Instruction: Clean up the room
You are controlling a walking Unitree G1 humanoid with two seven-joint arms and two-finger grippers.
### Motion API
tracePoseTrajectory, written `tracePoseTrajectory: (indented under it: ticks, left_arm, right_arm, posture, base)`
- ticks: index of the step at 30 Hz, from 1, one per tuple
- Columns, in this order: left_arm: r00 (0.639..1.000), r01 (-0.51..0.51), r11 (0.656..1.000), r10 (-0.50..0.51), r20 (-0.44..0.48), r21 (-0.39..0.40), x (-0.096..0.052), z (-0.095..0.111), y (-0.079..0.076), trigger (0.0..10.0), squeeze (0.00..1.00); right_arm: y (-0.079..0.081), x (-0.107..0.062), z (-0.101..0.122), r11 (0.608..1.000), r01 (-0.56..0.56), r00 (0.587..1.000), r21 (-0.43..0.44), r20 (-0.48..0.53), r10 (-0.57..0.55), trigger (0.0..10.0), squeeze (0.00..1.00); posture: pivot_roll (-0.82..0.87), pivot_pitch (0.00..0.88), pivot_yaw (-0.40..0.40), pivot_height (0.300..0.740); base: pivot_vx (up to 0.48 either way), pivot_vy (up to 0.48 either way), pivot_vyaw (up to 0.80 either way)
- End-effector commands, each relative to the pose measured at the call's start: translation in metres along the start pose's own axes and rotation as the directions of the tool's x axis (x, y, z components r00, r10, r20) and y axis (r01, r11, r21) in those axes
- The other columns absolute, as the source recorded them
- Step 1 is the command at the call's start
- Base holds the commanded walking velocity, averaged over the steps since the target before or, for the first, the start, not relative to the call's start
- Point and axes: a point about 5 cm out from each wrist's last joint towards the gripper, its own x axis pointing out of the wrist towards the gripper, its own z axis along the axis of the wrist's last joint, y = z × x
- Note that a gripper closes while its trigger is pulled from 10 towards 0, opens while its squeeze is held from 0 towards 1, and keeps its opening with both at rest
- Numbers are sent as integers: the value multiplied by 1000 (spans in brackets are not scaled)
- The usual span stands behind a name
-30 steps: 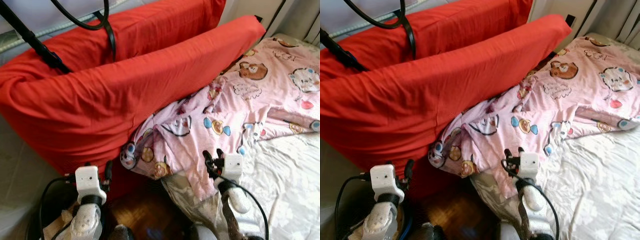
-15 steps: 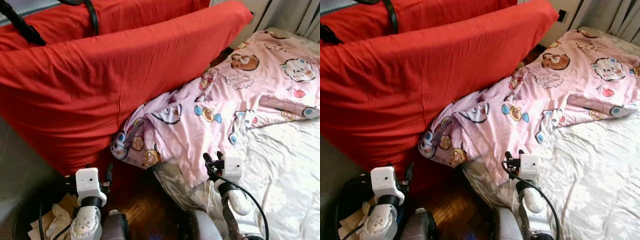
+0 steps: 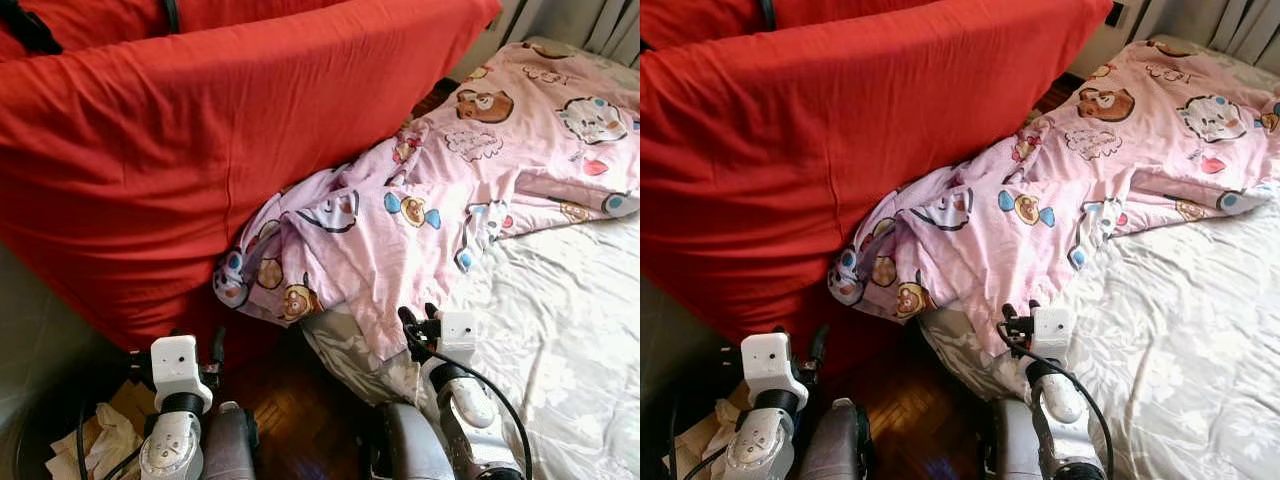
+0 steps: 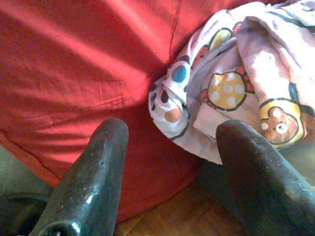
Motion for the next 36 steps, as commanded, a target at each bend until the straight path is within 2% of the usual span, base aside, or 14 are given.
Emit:
tracePoseTrajectory:
  ticks: [1, 7, 16, 17, 18, 19, 26, 29, 34, 36]
  left_arm:
    - [1000, 13, 1000, -13, -13, 4, -3, -2, -1, 10000, 0]
    - [1000, 17, 1000, -17, -11, 5, -3, -1, -2, 10000, 0]
    - [1000, 25, 1000, -25, -4, 6, -2, 2, -3, 10000, 0]
    - [1000, 26, 1000, -26, -3, 6, -2, 3, -3, 10000, 0]
    - [1000, 27, 1000, -27, -1, 7, -2, 3, -3, 10000, 0]
    - [1000, 29, 1000, -29, 1, 7, -1, 4, -3, 10000, 0]
    - [1000, 25, 1000, -25, 13, 11, -2, 9, -1, 10000, 0]
    - [1000, 18, 1000, -18, 17, 14, -5, 12, 1, 10000, 0]
    - [1000, -2, 1000, 2, 12, 18, -13, 12, 5, 10000, 0]
    - [1000, -13, 1000, 13, 3, 22, -17, 11, 9, 10000, 0]
  right_arm:
    - [0, -2, -8, 1000, 1, 999, 4, -43, 0, 10000, 0]
    - [2, -3, -7, 1000, -21, 999, 14, -25, 21, 10000, 0]
    - [3, -2, -16, 999, -27, 995, 27, -90, 29, 10000, 0]
    - [4, -2, -18, 999, -30, 994, 29, -109, 33, 10000, 325]
    - [5, 0, -19, 999, -35, 992, 29, -124, 38, 10000, 325]
    - [7, 3, -18, 998, -44, 989, 39, -139, 49, 10000, 1000]
    - [15, 19, -13, 995, 0, 975, 102, -222, 23, 10000, 1000]
    - [21, 26, -8, 995, 7, 969, 103, -245, 18, 10000, 1000]
    - [26, 35, 3, 995, 21, 976, 95, -220, 0, 10000, 1000]
    - [25, 41, 15, 992, 46, 987, 119, -161, -27, 10000, 1000]
  posture:
    - [-3, 247, -16, 616]
    - [-3, 252, -13, 606]
    - [3, 266, -3, 606]
    - [6, 269, -4, 606]
    - [10, 273, -3, 606]
    - [14, 277, -3, 606]
    - [50, 298, -1, 606]
    - [80, 309, -2, 606]
    - [103, 326, -8, 606]
    - [106, 335, -10, 606]
  base:
    - [0, 0, 0]
    - [0, 0, 0]
    - [0, 0, 0]
    - [0, 0, 0]
    - [0, 0, 0]
    - [0, 0, 0]
    - [0, 0, 0]
    - [0, 0, 0]
    - [0, 0, 0]
    - [0, 0, 0]
